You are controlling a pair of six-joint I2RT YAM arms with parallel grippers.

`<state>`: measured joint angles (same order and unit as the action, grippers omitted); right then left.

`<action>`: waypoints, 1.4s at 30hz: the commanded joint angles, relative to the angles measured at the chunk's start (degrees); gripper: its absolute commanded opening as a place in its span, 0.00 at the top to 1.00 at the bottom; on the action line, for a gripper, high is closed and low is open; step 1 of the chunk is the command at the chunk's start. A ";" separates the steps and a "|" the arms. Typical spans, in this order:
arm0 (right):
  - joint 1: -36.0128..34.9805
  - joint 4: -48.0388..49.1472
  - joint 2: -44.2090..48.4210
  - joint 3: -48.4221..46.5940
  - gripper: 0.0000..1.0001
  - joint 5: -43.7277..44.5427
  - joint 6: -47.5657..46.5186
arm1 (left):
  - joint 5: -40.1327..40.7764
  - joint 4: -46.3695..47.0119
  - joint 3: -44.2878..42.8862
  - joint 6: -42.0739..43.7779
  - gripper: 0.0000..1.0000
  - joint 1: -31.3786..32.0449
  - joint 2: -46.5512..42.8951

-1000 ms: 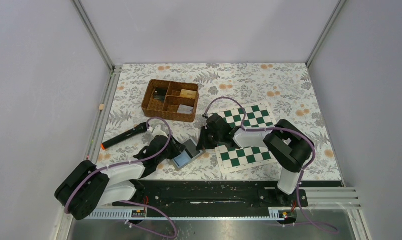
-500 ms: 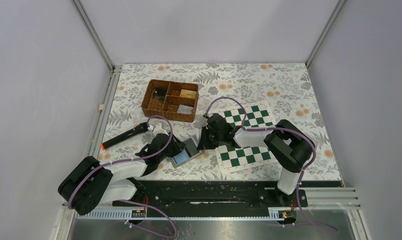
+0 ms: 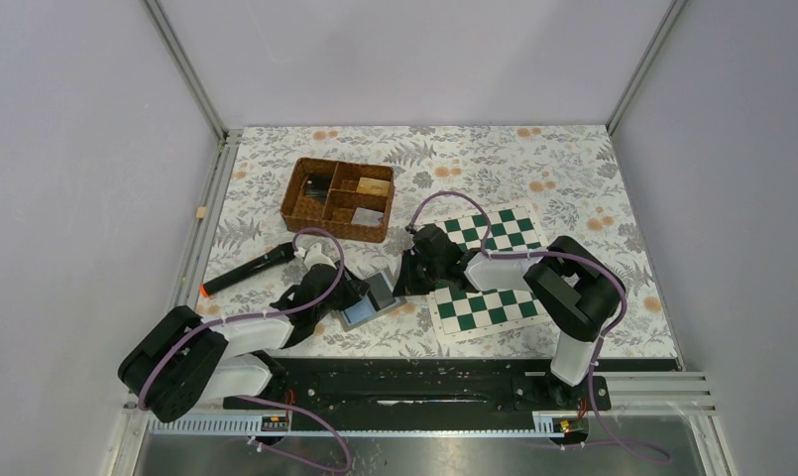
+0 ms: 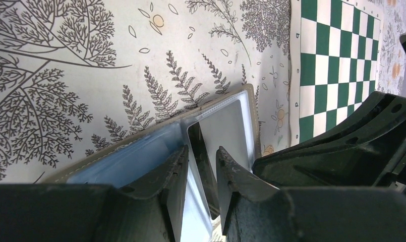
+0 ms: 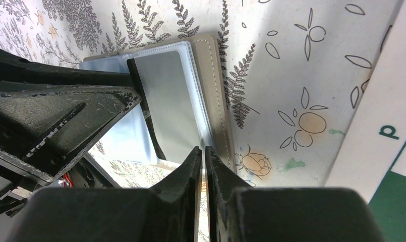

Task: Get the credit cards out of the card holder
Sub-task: Remove the credit card from the card holder.

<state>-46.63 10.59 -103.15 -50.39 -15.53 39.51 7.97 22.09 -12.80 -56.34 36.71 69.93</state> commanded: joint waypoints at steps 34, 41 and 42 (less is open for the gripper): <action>0.75 1.10 0.23 2.31 0.88 0.74 1.08 | -8.80 15.12 4.10 -3.85 1.00 -0.25 7.48; 1.81 1.28 1.18 2.70 0.88 -0.20 0.91 | -13.82 12.80 4.82 -4.27 1.00 -3.10 3.73; 1.89 1.28 1.54 2.82 0.88 -0.18 0.92 | -14.07 12.48 5.14 -4.26 1.00 -3.48 2.80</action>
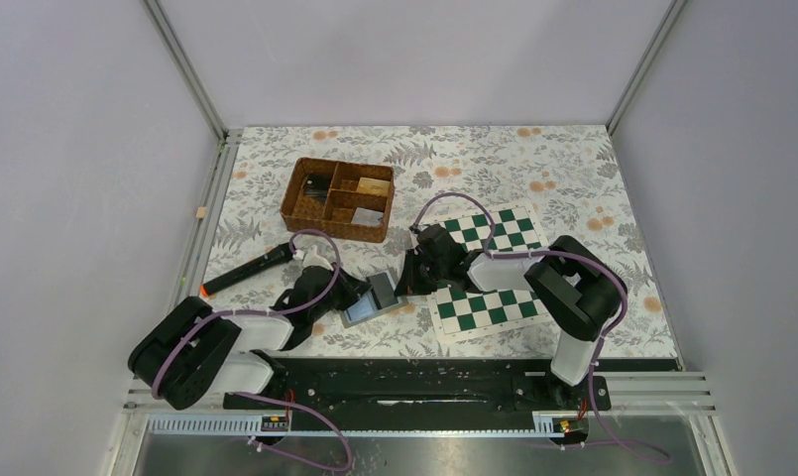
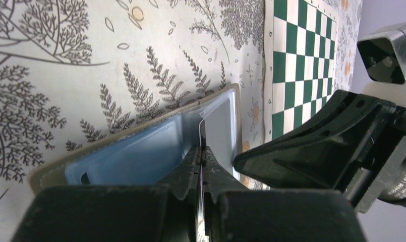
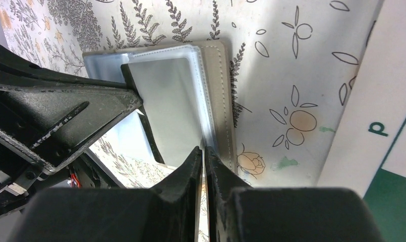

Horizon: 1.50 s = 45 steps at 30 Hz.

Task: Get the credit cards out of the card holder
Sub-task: Remove the credit card from the card holder.

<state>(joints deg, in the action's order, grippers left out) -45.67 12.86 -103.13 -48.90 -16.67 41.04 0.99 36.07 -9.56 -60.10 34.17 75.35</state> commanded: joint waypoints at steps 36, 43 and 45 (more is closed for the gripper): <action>1.65 -1.22 5.48 2.91 0.86 0.50 -0.58 | 2.40 -35.93 1.58 4.78 1.00 -3.16 -32.73; 1.72 -1.57 9.56 2.03 0.74 -1.35 -3.03 | 2.33 -41.70 0.85 5.46 1.00 -3.21 -37.78; 1.69 -1.61 9.85 1.74 0.71 -2.41 -4.21 | 1.82 -41.58 0.84 5.82 1.00 -3.15 -38.72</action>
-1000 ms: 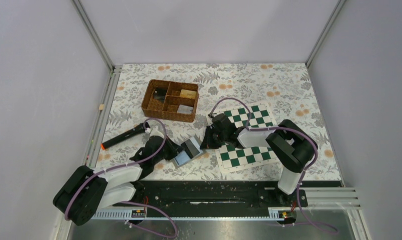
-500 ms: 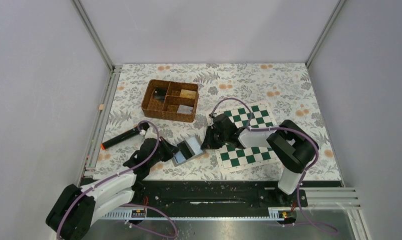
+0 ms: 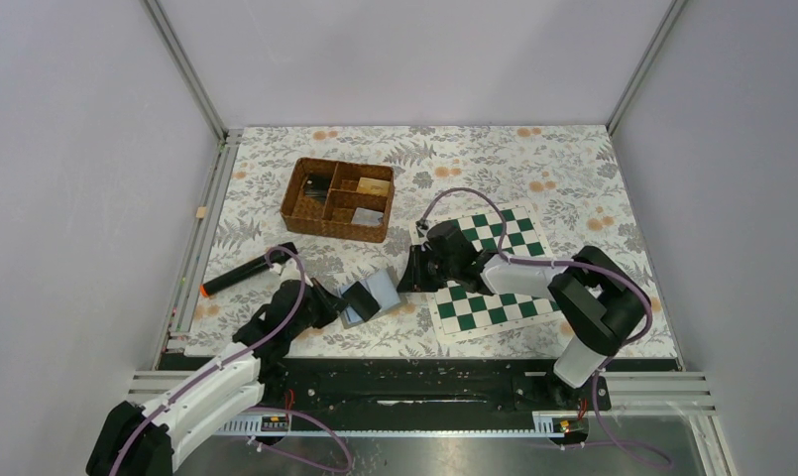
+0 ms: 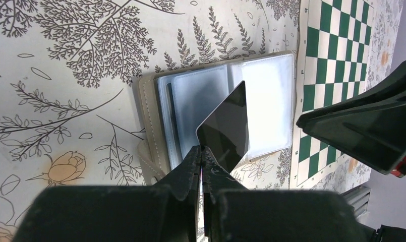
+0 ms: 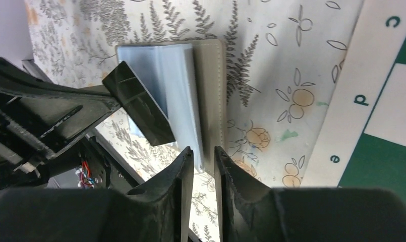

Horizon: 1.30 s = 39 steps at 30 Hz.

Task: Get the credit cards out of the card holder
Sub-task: Remove the credit card from the card holder.

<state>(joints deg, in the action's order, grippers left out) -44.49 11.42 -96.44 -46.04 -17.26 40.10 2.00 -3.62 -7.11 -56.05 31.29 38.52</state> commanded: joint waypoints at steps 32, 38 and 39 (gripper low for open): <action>0.36 -5.60 -15.14 -25.70 0.42 -25.53 -15.51 | -1.73 0.63 -2.11 3.48 1.00 -0.28 -2.49; 0.30 -6.05 -18.91 -27.69 0.39 -29.54 -20.09 | -3.61 1.83 -1.85 3.55 1.00 -0.26 -1.93; 0.31 -5.95 -19.40 -27.96 0.40 -30.79 -20.56 | -3.65 2.00 -1.85 3.59 1.00 -0.26 -1.74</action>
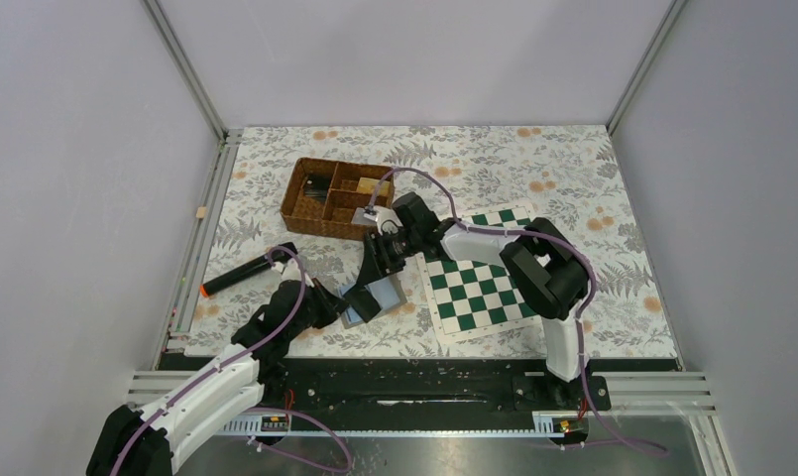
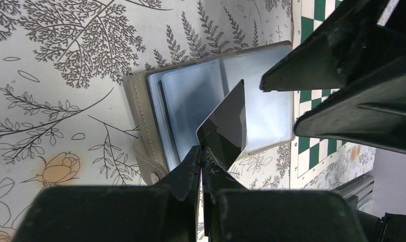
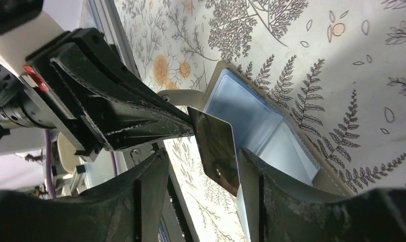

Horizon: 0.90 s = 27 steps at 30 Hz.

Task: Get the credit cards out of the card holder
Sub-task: Remove the credit card from the card holder.

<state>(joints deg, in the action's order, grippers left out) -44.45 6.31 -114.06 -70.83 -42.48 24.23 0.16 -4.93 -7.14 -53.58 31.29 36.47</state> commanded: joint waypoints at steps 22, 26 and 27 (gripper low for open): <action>-1.66 -5.34 -7.34 -7.84 0.54 -10.34 -9.61 | -2.02 4.30 -1.66 1.44 1.00 -0.27 1.31; -1.78 -3.51 -6.02 -6.61 0.64 -13.24 -9.38 | -1.92 3.50 -1.90 0.81 1.00 -0.26 0.11; -1.78 -2.63 -5.26 -6.01 0.69 -13.92 -9.27 | -1.74 3.27 -2.15 0.77 1.00 -0.28 -0.21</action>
<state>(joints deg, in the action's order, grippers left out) -45.28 1.19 -121.32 -76.88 -50.85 15.62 -1.32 -3.70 -7.14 -52.75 31.27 37.91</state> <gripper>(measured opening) 0.381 0.006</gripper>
